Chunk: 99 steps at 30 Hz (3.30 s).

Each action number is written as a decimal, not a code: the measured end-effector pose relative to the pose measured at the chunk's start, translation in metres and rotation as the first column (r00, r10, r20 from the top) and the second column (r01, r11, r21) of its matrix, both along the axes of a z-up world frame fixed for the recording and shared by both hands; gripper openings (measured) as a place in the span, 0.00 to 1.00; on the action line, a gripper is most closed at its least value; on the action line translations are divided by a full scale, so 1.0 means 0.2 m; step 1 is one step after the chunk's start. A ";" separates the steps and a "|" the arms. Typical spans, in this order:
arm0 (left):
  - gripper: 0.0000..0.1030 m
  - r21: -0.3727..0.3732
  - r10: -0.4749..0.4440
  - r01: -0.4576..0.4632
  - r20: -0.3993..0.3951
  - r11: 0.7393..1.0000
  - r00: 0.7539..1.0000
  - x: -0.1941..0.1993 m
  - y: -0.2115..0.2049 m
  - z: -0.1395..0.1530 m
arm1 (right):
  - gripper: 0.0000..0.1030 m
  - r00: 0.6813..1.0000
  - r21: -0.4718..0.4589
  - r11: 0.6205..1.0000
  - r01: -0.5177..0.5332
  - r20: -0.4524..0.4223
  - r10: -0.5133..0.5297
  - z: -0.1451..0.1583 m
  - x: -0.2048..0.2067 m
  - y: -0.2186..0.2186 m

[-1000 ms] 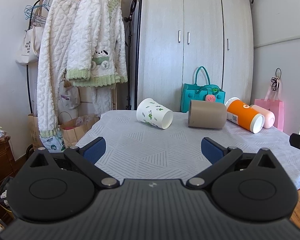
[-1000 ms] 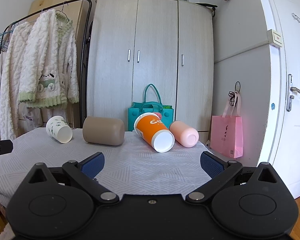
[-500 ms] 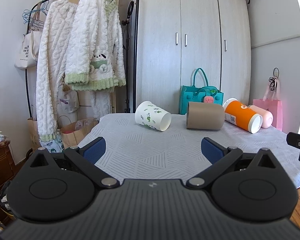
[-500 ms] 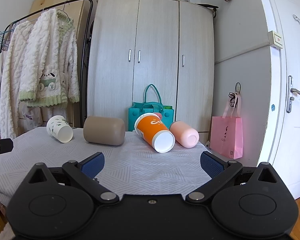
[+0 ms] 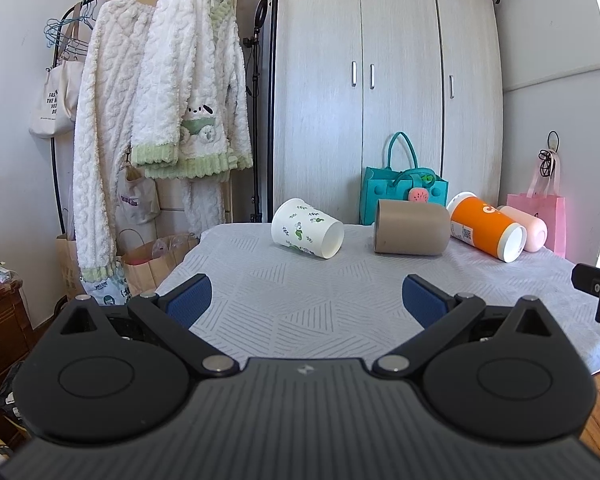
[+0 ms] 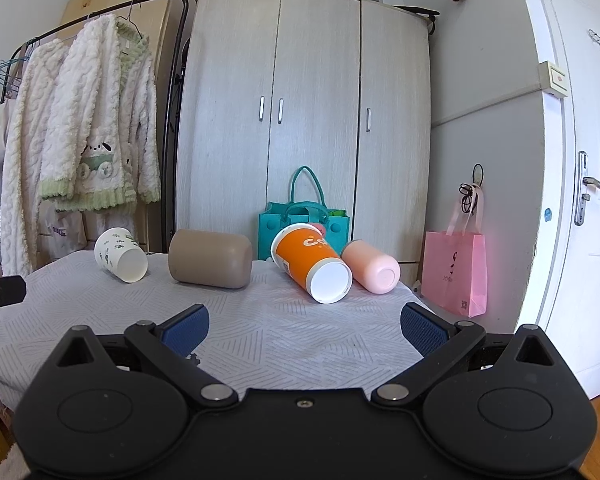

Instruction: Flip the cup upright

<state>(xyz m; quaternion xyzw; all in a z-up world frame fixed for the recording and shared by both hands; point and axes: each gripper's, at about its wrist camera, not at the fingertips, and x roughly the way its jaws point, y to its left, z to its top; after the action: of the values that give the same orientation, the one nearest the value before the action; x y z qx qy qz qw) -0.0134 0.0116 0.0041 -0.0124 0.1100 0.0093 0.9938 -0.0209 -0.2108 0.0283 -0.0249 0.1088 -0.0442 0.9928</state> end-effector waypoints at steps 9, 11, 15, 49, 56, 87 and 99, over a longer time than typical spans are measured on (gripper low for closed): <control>1.00 0.037 0.003 0.001 -0.109 0.999 0.994 0.08 0.00 0.09 | 1.00 0.998 -0.010 0.999 -0.053 -0.025 0.052 0.07 0.01 -0.04; 1.00 0.055 -0.015 0.023 -0.134 0.998 0.991 0.10 0.00 0.13 | 1.00 0.994 0.004 0.994 -0.106 -0.039 0.106 0.12 0.01 -0.07; 1.00 0.109 -0.075 0.095 -0.177 0.990 0.981 0.15 -0.02 0.20 | 1.00 0.964 -0.022 0.968 -0.250 -0.100 0.246 0.24 0.03 -0.12; 1.00 -0.094 -0.309 0.297 -0.415 0.950 0.856 1.05 -0.03 0.36 | 1.00 0.678 -0.297 0.635 -0.713 -0.521 0.518 0.43 0.95 0.11; 1.00 -0.196 -0.342 0.285 -0.416 0.938 0.842 1.15 -0.01 0.27 | 1.00 0.588 -0.339 0.491 -0.803 -0.589 0.555 0.28 1.16 0.15; 1.00 -0.424 -0.416 0.246 -0.376 0.872 0.828 1.17 0.11 0.08 | 0.81 0.327 -0.004 0.507 -0.862 -0.769 0.550 0.21 1.76 0.27; 1.00 -0.441 -0.411 0.231 -0.371 0.867 0.833 1.03 0.12 0.10 | 0.81 0.387 0.078 0.671 -0.737 -0.766 0.513 0.28 1.60 0.24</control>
<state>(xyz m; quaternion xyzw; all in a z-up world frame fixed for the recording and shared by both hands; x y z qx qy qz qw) 0.1922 0.0363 0.0238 -0.1821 0.3384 -0.1797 0.9055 0.2988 -0.1632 0.0840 -0.2179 0.4728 0.3367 0.7846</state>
